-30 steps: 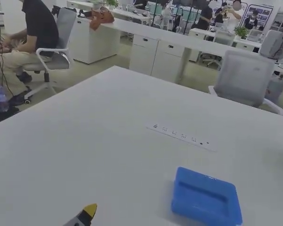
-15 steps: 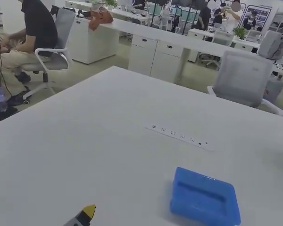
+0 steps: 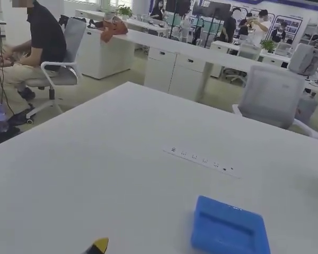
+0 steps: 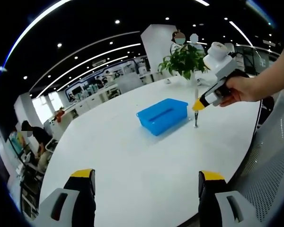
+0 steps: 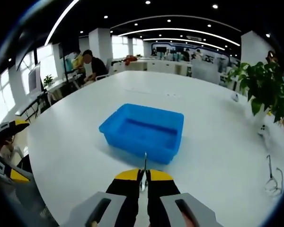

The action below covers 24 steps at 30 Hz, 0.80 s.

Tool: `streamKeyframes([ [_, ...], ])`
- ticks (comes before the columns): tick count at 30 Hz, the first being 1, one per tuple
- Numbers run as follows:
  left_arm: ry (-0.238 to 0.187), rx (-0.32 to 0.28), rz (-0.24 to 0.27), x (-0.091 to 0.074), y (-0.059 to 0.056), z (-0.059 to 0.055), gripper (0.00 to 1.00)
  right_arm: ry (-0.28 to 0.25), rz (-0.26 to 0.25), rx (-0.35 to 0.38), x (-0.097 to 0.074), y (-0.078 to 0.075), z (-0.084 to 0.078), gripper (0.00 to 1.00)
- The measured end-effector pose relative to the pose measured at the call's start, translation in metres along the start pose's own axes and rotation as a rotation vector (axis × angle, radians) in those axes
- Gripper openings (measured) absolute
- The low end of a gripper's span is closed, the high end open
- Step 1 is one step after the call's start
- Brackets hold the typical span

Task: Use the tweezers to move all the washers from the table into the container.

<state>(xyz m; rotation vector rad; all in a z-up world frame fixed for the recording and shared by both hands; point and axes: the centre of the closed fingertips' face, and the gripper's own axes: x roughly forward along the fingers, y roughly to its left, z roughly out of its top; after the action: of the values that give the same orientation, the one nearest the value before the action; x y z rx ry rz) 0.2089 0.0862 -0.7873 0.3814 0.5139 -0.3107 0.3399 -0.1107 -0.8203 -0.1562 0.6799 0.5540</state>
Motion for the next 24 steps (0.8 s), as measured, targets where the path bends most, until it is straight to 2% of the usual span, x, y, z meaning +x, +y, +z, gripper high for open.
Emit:
streamKeyframes([
  [11,-0.005,0.0,0.005,0.0,0.001,0.001,0.92,-0.038,0.013,0.008,-0.014,-0.001,0.014,0.01],
  [20,-0.022,-0.005,-0.004,-0.002,-0.001,0.004,0.94,-0.079,0.022,0.038,-0.029,-0.001,0.027,0.01],
  [24,-0.037,-0.017,-0.01,-0.003,-0.002,0.007,0.95,-0.09,0.028,0.027,-0.034,0.001,0.033,0.01],
])
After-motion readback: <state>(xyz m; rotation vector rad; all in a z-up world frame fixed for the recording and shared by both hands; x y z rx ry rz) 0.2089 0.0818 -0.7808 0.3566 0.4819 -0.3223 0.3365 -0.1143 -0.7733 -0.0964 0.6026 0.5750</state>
